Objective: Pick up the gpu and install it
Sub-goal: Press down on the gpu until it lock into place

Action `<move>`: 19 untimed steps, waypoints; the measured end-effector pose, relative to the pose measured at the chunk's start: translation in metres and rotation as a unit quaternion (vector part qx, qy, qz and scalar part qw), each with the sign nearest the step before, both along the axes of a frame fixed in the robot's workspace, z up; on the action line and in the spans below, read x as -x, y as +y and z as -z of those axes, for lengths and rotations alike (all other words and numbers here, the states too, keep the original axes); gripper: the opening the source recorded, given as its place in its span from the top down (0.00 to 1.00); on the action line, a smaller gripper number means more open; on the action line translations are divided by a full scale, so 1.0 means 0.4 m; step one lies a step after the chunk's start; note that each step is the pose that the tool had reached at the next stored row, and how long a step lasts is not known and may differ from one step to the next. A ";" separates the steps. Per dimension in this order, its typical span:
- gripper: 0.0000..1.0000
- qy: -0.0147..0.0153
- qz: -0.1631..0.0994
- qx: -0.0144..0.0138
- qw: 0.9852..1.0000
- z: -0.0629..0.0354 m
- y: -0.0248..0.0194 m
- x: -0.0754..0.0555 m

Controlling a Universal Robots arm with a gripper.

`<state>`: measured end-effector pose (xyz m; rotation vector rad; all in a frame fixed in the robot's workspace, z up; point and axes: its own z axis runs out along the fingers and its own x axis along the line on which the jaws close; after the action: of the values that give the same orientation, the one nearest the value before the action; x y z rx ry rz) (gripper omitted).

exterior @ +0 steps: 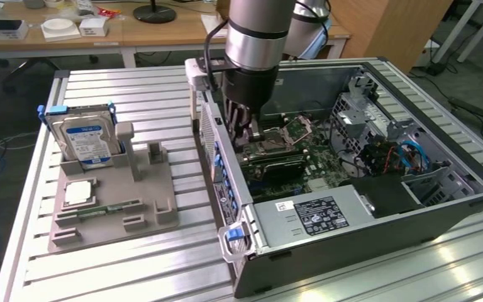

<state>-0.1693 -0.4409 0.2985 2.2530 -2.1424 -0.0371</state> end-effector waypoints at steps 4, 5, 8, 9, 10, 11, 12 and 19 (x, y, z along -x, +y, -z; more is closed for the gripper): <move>0.90 0.000 0.000 -0.001 1.000 0.000 -0.007 0.000; 0.90 0.000 0.000 -0.002 1.000 0.000 -0.008 0.000; 0.90 0.000 0.000 -0.001 1.000 0.002 -0.009 -0.001; 0.90 0.000 0.000 -0.001 1.000 0.003 -0.010 -0.002; 0.90 0.000 0.000 -0.001 1.000 0.004 -0.010 -0.002; 0.90 0.000 0.000 -0.001 1.000 0.005 -0.009 -0.003; 0.90 0.000 0.000 -0.001 1.000 0.007 -0.009 -0.003; 0.90 0.000 0.000 -0.001 1.000 0.008 -0.010 -0.004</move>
<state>-0.1677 -0.4448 0.2952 2.2551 -2.1431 -0.0404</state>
